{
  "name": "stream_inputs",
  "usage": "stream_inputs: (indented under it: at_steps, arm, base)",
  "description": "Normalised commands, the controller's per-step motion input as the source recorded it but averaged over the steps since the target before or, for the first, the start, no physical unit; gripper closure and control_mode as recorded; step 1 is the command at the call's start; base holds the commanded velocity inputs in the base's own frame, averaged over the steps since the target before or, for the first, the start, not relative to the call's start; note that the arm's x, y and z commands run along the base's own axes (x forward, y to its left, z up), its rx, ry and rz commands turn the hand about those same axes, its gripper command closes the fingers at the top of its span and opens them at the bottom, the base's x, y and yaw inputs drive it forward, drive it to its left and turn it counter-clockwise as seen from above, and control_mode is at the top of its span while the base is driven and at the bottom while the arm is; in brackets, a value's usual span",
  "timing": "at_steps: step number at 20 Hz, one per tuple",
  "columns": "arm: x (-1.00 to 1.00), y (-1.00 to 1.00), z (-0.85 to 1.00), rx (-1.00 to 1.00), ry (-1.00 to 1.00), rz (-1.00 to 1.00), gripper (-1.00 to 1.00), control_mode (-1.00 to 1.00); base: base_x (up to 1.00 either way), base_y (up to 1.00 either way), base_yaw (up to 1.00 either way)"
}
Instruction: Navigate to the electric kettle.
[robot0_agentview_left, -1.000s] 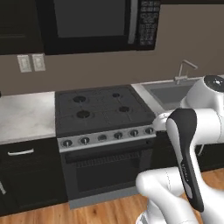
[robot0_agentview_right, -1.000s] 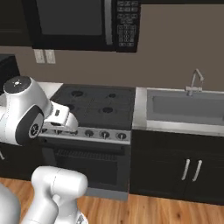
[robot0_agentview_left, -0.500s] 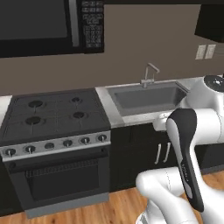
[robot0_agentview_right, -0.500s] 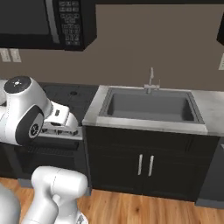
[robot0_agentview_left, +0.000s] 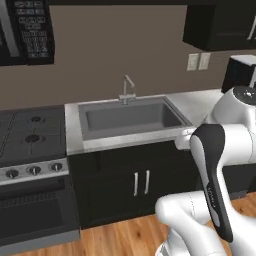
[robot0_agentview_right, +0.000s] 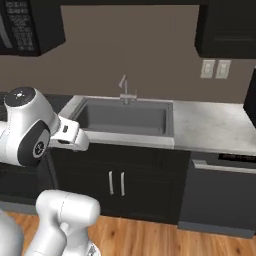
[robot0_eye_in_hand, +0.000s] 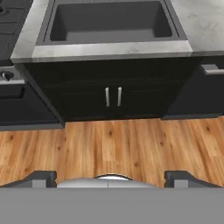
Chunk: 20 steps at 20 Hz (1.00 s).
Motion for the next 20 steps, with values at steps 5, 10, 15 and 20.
stream_inputs:
  at_steps: [5,10,15,20]
  arm:
    - [0.0,0.0,0.0,0.0,0.0,0.0,-1.0,1.0]
    - [0.0,0.0,0.0,0.0,0.0,0.0,-1.0,1.0]
    - [0.0,0.0,0.0,0.0,0.0,0.0,-1.0,1.0]
    - [0.0,0.0,0.0,0.0,0.0,0.0,-1.0,1.0]
  base:
    - [0.0,-1.0,0.0]
    - [0.0,-1.0,0.0]
    - [0.0,-1.0,0.0]
    - [0.0,-1.0,0.0]
